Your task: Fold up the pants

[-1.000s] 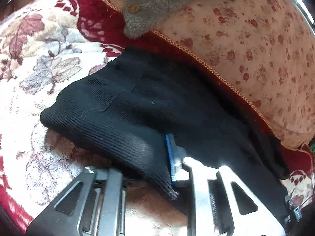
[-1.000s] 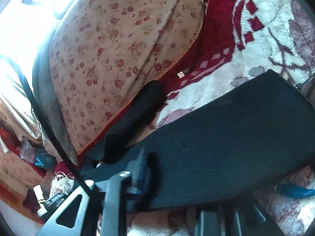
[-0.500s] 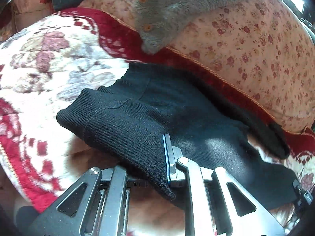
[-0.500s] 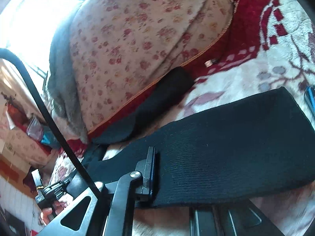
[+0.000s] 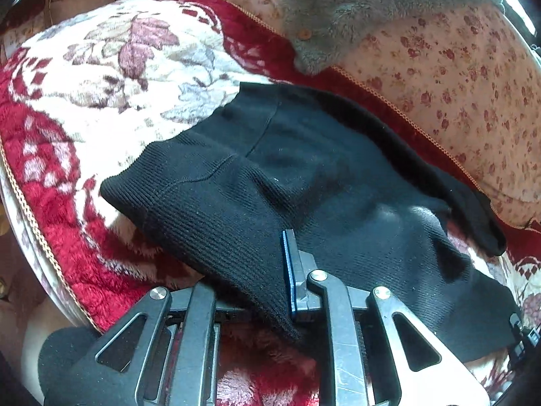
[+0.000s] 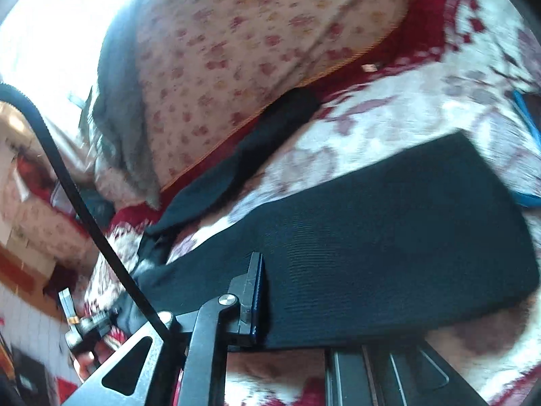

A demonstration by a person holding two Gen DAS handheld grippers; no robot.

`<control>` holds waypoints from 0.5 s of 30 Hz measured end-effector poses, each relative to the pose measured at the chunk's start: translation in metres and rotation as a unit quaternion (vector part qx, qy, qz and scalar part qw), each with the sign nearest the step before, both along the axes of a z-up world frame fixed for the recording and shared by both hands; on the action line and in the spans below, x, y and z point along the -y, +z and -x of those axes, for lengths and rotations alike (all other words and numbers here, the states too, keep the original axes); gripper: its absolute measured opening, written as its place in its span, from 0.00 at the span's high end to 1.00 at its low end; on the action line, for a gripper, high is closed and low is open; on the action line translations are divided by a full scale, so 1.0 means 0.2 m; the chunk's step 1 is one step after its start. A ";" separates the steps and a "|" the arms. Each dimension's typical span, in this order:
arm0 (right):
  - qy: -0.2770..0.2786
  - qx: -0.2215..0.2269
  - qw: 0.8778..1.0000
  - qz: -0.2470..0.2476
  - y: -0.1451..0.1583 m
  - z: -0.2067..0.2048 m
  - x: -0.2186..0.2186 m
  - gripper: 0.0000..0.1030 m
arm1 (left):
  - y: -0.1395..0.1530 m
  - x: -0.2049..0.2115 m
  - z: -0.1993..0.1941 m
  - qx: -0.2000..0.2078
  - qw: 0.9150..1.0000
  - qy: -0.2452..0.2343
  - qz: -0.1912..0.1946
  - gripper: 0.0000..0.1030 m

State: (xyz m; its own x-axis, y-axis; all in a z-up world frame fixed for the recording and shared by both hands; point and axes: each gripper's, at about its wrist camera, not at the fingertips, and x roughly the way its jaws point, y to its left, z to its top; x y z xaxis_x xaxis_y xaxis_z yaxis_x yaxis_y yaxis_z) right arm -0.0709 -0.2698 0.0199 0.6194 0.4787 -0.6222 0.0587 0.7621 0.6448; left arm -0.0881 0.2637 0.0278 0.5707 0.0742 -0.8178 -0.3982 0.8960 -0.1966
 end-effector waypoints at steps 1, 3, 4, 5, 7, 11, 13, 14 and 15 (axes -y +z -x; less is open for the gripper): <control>-0.006 -0.001 1.000 0.002 0.00 0.01 0.03 0.88 | 0.00 0.00 0.00 0.001 1.000 0.001 -0.002 0.82; -0.017 -0.003 1.000 0.025 0.02 0.02 0.08 0.86 | -0.01 0.00 0.01 -0.003 1.000 0.002 -0.012 0.75; -0.024 -0.005 0.999 0.045 0.03 0.02 0.10 0.86 | -0.01 -0.01 0.01 -0.005 1.000 0.003 -0.012 0.71; -0.028 -0.005 0.998 0.053 0.03 0.03 0.13 0.86 | -0.01 -0.01 0.02 -0.004 1.000 0.003 -0.007 0.70; -0.042 -0.010 0.997 0.067 0.04 0.04 0.18 0.82 | 0.00 -0.03 0.05 -0.006 1.000 0.004 -0.001 0.64; -0.060 -0.025 0.993 0.100 0.06 0.06 0.26 0.81 | 0.03 -0.05 0.11 -0.011 1.000 0.013 -0.003 0.51; -0.070 -0.034 0.989 0.122 0.08 0.07 0.29 0.79 | 0.06 -0.06 0.14 -0.014 1.000 0.018 -0.010 0.51; -0.078 -0.040 0.986 0.143 0.09 0.07 0.30 0.79 | 0.08 -0.05 0.17 -0.013 1.000 0.019 -0.015 0.51; -0.086 -0.044 0.982 0.165 0.11 0.08 0.32 0.77 | 0.10 -0.05 0.18 -0.010 1.000 0.019 -0.020 0.51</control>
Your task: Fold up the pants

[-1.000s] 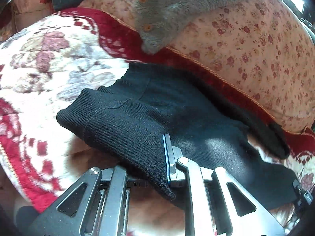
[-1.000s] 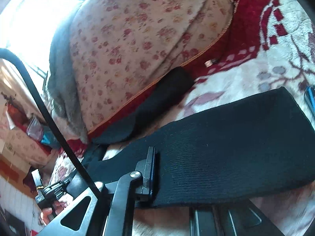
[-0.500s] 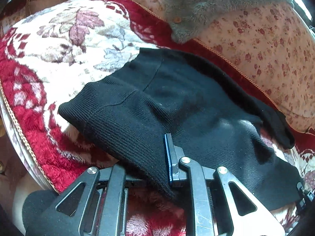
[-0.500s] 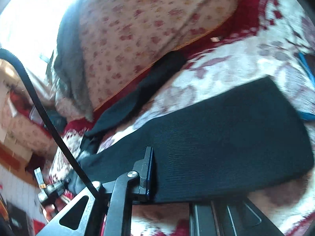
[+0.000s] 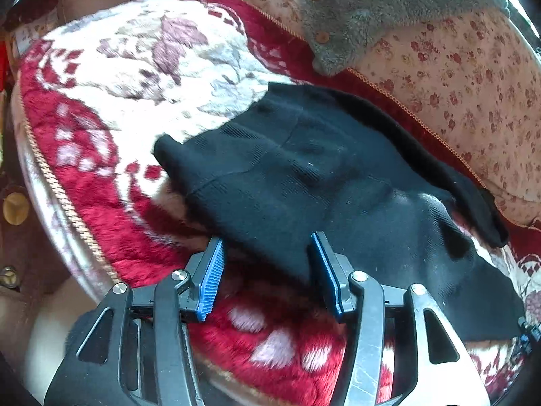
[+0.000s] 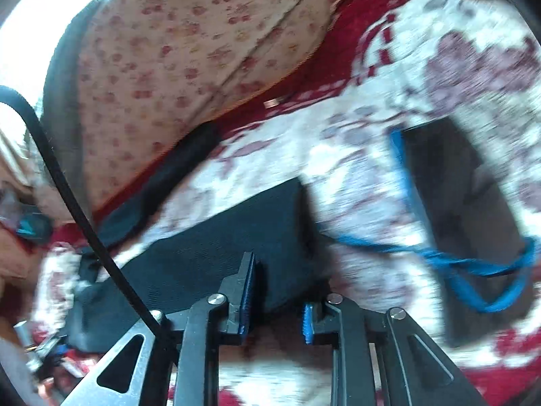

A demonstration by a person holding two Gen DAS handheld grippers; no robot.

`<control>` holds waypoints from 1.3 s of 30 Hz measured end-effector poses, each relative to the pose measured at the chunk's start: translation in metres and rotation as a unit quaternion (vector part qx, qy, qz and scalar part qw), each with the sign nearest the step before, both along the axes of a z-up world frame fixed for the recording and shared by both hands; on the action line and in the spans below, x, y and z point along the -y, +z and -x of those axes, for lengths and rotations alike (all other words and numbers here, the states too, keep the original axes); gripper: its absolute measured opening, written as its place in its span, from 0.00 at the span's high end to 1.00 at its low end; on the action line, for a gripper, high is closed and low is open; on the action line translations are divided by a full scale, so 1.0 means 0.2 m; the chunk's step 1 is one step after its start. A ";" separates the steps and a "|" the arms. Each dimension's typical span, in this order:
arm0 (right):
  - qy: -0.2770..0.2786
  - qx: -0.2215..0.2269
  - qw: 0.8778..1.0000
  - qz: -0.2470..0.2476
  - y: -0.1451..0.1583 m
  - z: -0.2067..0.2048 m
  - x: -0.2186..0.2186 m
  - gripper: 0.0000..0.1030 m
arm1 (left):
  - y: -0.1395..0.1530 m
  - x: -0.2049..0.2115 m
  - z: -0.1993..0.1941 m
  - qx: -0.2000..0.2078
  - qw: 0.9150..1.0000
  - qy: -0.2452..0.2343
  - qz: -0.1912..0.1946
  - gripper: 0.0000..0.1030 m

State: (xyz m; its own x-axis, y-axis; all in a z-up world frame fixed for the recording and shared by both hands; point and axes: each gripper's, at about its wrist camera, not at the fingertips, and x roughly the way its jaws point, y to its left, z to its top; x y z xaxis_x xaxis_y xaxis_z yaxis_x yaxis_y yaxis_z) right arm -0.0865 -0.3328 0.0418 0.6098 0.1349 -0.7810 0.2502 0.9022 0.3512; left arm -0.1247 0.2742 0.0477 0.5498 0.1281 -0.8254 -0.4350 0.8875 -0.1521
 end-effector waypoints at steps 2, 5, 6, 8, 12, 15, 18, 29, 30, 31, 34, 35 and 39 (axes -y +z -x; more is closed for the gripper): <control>-0.015 -0.004 1.000 0.022 0.04 0.02 0.03 0.75 | 0.06 0.01 0.05 0.012 1.000 -0.002 -0.019 0.51; -0.019 0.010 0.999 0.030 0.11 0.06 0.06 0.75 | 0.15 0.03 0.10 0.033 0.998 -0.005 -0.044 0.51; -0.016 0.017 0.999 0.030 0.14 0.07 0.05 0.75 | 0.18 0.03 0.10 0.039 0.998 -0.006 -0.045 0.51; -0.008 0.025 0.999 0.028 0.17 0.07 0.03 0.74 | 0.22 0.04 0.10 0.046 0.998 -0.012 -0.034 0.51; 0.029 0.042 0.999 0.013 0.25 -0.01 -0.11 0.72 | 0.26 0.09 0.03 0.052 0.998 -0.038 0.001 0.48; 0.058 0.051 0.996 0.041 0.29 -0.08 -0.26 0.71 | 0.25 0.16 -0.03 0.048 0.997 -0.053 0.010 0.48; 0.091 0.056 0.994 0.018 0.30 -0.16 -0.36 0.69 | 0.22 0.23 -0.11 0.042 0.997 -0.067 0.025 0.48; 0.191 0.039 0.981 0.010 0.18 -0.28 -0.69 0.68 | 0.12 0.43 -0.23 0.025 0.995 -0.092 0.011 0.48; 0.199 0.036 0.979 0.009 0.17 -0.28 -0.71 0.68 | 0.12 0.45 -0.24 0.023 0.995 -0.096 0.009 0.48; 0.206 0.031 0.978 0.011 0.16 -0.28 -0.73 0.66 | 0.11 0.47 -0.25 0.022 0.995 -0.100 0.008 0.48; 0.212 0.028 0.977 0.022 0.15 -0.28 -0.77 0.62 | 0.11 0.52 -0.27 0.022 0.993 -0.113 0.004 0.48; 0.214 0.029 0.976 0.020 0.15 -0.27 -0.77 0.62 | 0.11 0.54 -0.28 0.022 0.993 -0.117 0.002 0.48; 0.214 0.030 0.976 0.018 0.16 -0.30 -0.77 0.62 | 0.10 0.60 -0.32 0.020 0.991 -0.136 -0.007 0.48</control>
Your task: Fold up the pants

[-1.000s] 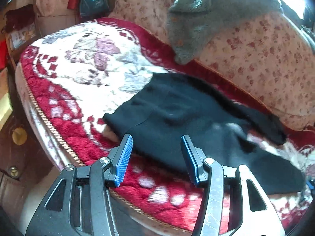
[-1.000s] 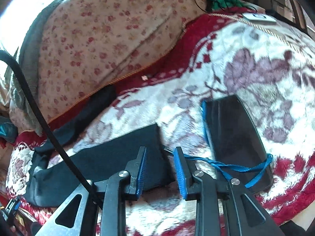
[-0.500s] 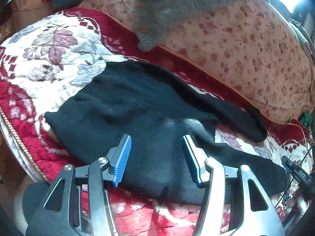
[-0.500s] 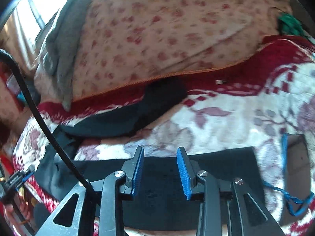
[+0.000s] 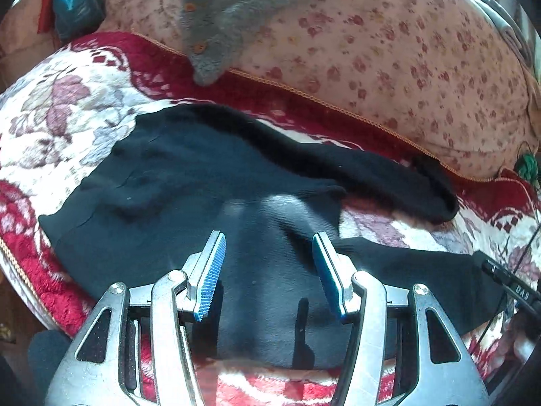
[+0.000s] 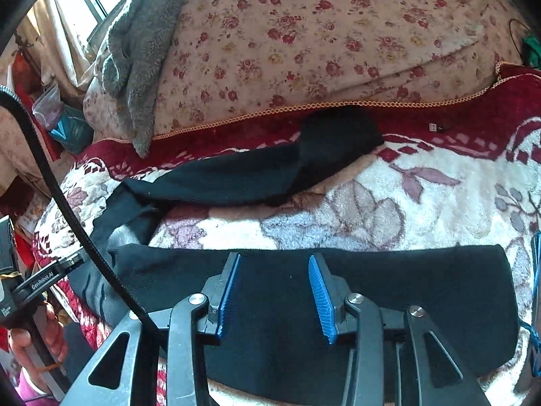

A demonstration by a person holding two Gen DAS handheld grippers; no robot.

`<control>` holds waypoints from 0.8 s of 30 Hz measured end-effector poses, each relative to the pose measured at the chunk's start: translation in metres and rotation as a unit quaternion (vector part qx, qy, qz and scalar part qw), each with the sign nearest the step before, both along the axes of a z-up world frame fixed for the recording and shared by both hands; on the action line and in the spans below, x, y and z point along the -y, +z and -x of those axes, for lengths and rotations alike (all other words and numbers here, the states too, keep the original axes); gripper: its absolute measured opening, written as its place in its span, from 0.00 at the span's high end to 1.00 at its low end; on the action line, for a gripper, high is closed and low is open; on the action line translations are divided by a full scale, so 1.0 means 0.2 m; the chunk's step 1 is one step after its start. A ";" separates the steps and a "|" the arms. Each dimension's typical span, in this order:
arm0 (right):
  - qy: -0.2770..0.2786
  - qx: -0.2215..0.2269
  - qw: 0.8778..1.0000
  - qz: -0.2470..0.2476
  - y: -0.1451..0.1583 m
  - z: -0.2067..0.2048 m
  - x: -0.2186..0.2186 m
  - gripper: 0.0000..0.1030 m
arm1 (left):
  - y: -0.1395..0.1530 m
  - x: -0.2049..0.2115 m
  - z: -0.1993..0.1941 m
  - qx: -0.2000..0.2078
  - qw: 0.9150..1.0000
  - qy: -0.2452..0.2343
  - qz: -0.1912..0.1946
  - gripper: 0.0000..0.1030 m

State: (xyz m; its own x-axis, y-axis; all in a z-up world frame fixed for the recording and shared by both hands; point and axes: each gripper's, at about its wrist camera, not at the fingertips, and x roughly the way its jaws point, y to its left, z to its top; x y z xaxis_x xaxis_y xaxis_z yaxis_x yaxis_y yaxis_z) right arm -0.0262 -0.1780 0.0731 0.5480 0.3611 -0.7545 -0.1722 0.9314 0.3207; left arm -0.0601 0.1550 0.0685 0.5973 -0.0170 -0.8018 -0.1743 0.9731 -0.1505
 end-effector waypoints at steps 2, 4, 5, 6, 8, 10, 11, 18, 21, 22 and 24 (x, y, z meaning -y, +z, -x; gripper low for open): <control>0.000 0.000 1.000 0.005 0.00 -0.03 -0.01 0.62 | 0.00 0.02 -0.03 -0.002 1.000 -0.004 -0.001 0.48; 0.001 -0.002 1.000 0.012 -0.01 -0.07 -0.02 0.62 | -0.01 0.03 -0.06 -0.004 1.000 -0.009 -0.001 0.48; 0.001 -0.003 1.000 0.015 -0.01 -0.09 -0.02 0.62 | -0.01 0.04 -0.07 -0.004 1.000 -0.010 -0.001 0.48; 0.002 -0.004 1.000 0.017 -0.01 -0.11 -0.02 0.62 | -0.01 0.05 -0.09 -0.005 1.000 -0.011 -0.002 0.48; 0.001 -0.006 1.000 0.024 -0.01 -0.17 -0.03 0.62 | -0.02 0.06 -0.12 -0.007 1.000 -0.012 0.000 0.48; 0.000 -0.009 0.999 0.033 -0.02 -0.24 -0.04 0.62 | -0.03 0.06 -0.16 -0.011 1.000 -0.014 0.002 0.48; -0.003 -0.011 0.999 0.039 -0.03 -0.29 -0.04 0.62 | -0.03 0.07 -0.18 -0.012 1.000 -0.014 0.002 0.48; -0.005 -0.014 0.996 0.083 -0.04 -0.61 -0.09 0.54 | -0.07 0.07 -0.33 -0.026 0.999 -0.017 0.015 0.48; 0.001 -0.018 0.989 0.149 -0.09 -0.75 -0.16 0.54 | -0.08 0.06 -0.37 -0.031 0.999 -0.017 0.022 0.48; -0.001 -0.021 0.985 0.172 -0.11 -0.78 -0.17 0.54 | -0.08 0.06 -0.39 -0.032 0.999 -0.018 0.025 0.48; -0.001 -0.025 0.982 0.190 -0.14 -0.84 -0.15 0.54 | -0.09 0.05 -0.42 -0.037 0.999 -0.020 0.029 0.48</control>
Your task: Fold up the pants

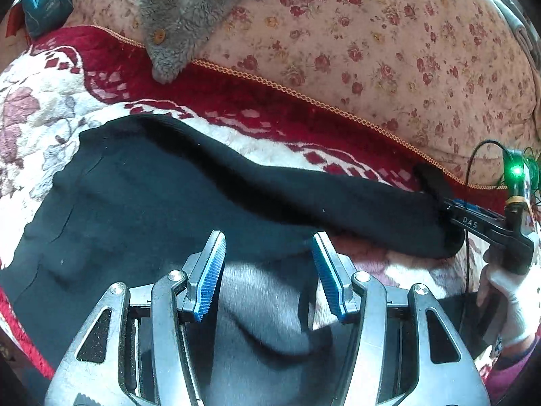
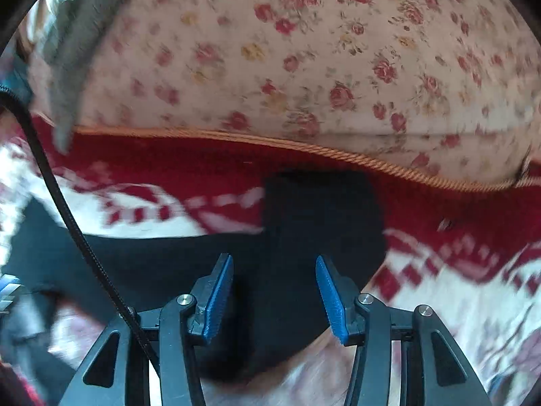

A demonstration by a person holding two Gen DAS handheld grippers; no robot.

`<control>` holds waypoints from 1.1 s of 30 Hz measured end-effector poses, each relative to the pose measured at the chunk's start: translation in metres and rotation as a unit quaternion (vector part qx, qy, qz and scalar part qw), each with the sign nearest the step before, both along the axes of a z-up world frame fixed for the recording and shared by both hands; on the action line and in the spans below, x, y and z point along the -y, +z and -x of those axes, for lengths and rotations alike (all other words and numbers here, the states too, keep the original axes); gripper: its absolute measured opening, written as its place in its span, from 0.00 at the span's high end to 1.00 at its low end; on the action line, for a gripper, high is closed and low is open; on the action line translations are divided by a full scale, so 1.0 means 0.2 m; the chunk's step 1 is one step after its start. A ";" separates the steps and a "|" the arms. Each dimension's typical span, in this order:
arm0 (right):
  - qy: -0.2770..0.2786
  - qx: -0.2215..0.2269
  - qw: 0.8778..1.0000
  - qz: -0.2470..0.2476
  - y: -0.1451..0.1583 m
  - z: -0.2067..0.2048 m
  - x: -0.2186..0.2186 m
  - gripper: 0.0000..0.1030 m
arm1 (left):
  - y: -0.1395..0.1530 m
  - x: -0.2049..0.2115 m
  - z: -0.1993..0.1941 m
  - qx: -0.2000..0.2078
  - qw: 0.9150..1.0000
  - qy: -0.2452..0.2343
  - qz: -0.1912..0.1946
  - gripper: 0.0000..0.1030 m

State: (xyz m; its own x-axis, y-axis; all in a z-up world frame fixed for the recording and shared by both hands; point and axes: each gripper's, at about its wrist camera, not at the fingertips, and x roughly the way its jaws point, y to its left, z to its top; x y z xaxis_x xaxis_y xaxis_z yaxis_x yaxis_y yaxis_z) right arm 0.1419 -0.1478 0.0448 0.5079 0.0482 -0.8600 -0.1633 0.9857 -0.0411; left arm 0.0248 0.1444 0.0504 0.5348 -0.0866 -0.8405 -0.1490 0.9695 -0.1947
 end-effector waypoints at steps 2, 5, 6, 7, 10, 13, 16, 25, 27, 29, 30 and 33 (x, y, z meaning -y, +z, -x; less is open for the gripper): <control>0.005 0.010 1.000 -0.003 0.00 -0.02 0.04 0.54 | -0.03 -0.01 -0.04 -0.010 1.000 -0.002 0.009 0.48; -0.002 0.032 0.999 0.005 0.02 0.00 0.14 0.55 | -0.07 -0.02 -0.08 -0.027 0.999 0.002 0.029 0.48; -0.010 0.036 0.999 0.001 0.02 0.01 0.18 0.55 | -0.08 -0.03 -0.09 -0.029 0.999 0.005 0.037 0.48; -0.021 0.036 0.999 -0.006 0.03 0.01 0.22 0.55 | -0.08 -0.04 -0.10 -0.027 0.999 0.008 0.044 0.48; -0.038 0.035 0.998 -0.034 0.03 0.04 0.31 0.55 | -0.07 -0.06 -0.10 -0.012 0.996 0.018 0.084 0.48; -0.043 0.030 0.996 -0.066 0.02 0.07 0.34 0.55 | -0.07 -0.07 -0.12 -0.014 0.994 0.021 0.111 0.45; -0.049 0.022 0.995 -0.090 0.01 0.08 0.36 0.55 | -0.08 -0.05 -0.16 -0.019 0.993 0.026 0.110 0.45; -0.020 0.032 0.996 -0.080 0.00 0.06 0.31 0.57 | -0.14 -0.05 -0.27 -0.021 0.992 0.057 0.108 0.45; 0.001 0.036 0.997 -0.066 -0.02 0.02 0.26 0.63 | -0.15 -0.04 -0.30 -0.023 0.993 0.061 0.099 0.45; 0.014 0.032 0.997 -0.062 -0.03 0.00 0.25 0.67 | -0.16 -0.02 -0.32 -0.028 0.994 0.057 0.086 0.45; 0.016 0.029 0.997 -0.064 -0.03 -0.02 0.25 0.69 | -0.16 -0.01 -0.33 -0.031 0.995 0.055 0.081 0.45; 0.022 0.023 0.997 -0.071 -0.04 -0.05 0.25 0.73 | -0.16 -0.02 -0.35 -0.040 0.995 0.053 0.081 0.44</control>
